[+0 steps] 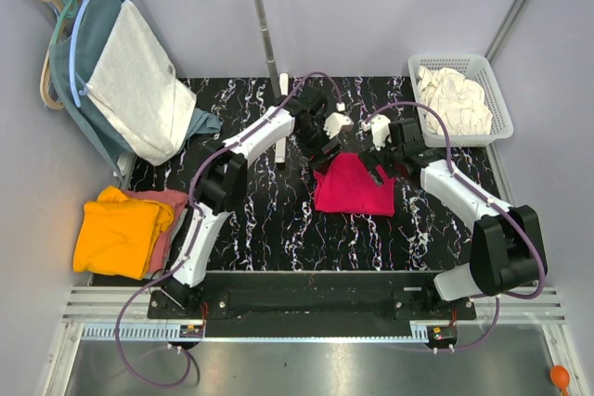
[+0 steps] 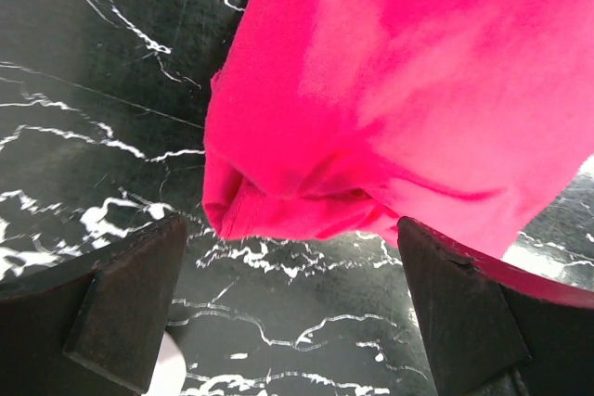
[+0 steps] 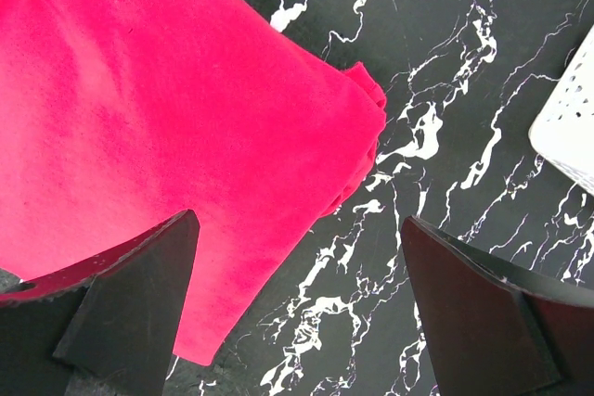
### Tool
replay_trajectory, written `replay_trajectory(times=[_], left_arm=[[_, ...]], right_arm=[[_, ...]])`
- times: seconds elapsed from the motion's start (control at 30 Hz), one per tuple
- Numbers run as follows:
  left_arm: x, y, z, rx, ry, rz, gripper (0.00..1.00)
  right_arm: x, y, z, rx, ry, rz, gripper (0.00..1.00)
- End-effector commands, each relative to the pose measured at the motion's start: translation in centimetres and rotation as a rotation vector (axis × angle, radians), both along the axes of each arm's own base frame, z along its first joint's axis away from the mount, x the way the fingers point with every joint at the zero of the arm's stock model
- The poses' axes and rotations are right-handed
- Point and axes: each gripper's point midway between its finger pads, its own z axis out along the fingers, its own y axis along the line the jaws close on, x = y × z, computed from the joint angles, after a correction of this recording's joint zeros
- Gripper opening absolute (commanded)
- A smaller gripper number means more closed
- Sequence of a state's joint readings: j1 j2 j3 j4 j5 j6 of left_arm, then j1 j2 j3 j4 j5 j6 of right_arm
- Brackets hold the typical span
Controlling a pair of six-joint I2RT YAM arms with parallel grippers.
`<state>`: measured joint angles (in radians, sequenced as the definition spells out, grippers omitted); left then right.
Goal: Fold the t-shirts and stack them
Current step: Fold the tshirt
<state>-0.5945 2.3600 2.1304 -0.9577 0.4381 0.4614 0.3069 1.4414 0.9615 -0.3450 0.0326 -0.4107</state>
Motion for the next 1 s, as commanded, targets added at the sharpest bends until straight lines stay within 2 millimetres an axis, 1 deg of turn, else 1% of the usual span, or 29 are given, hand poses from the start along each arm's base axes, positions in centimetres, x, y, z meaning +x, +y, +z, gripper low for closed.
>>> replay_trajectory(times=[0.0,0.13,0.33,0.43,0.47,0.6,0.67,0.7,0.77,0.8,0.97], left_arm=[[0.8,-1.4,0.8,-0.064,-0.004,-0.012,0.99],[1.0,-1.7,0.5,-0.089,0.017,-0.017,0.99],[-0.2,-1.7,0.3,-0.106,0.059,-0.051,0.99],[-0.7,-1.3,1.0,-0.11,0.055,-0.061,0.99],[-0.9,-1.1,0.9,-0.108,0.064,-0.062,0.99],[-1.1,-0.5,1.5,-0.118,0.061,-0.066,0.99],[-1.2,-0.4,1.6,-0.122,0.064,-0.069,0.99],[-1.2,-0.3,1.6,-0.121,0.069,-0.068,0.99],[-1.4,-0.2,1.5,-0.125,0.08,-0.076,0.99],[-1.6,-0.2,1.5,-0.127,0.086,-0.08,0.99],[-2.4,-0.4,1.6,-0.153,0.116,-0.108,0.99]], right_arm=[[0.1,0.9,0.6,0.03,-0.021,0.017,1.0],[-0.1,0.8,0.7,0.031,-0.024,0.019,1.0],[-0.4,0.9,0.3,0.036,-0.012,0.021,1.0],[-0.2,1.0,0.2,0.04,-0.01,0.019,1.0],[-0.1,1.1,0.3,0.04,-0.011,0.018,1.0],[0.5,1.7,0.2,0.031,-0.004,0.037,1.0],[1.1,2.0,-0.1,0.021,0.004,0.046,1.0],[1.3,2.0,-0.9,0.009,0.023,0.054,1.0],[1.9,2.2,-1.1,0.0,0.023,0.064,1.0],[2.0,2.2,-1.9,-0.007,0.043,0.065,1.0],[2.5,2.5,-2.9,-0.011,0.047,0.065,1.0]])
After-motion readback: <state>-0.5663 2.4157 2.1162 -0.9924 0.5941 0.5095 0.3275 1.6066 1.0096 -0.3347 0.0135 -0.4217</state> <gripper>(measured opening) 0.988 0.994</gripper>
